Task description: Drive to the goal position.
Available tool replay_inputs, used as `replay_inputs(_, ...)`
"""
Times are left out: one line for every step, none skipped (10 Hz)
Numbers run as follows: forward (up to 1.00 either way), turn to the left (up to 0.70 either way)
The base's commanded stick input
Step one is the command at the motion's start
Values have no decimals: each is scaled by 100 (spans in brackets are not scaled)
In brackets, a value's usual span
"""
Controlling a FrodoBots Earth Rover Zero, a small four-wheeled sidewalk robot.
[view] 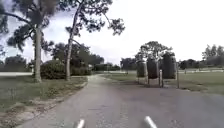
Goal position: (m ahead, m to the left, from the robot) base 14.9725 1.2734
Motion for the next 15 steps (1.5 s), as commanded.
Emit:
replay_inputs(69, 3)
replay_inputs(69, 3)
replay_inputs(69, 3)
replay_inputs(69, 3)
replay_inputs(69, 3)
replay_inputs(69, 3)
replay_inputs(69, 3)
replay_inputs(69, 3)
replay_inputs(69, 3)
replay_inputs(69, 3)
replay_inputs(69, 3)
replay_inputs(69, 3)
replay_inputs(69, 3)
replay_inputs(69, 3)
replay_inputs(69, 3)
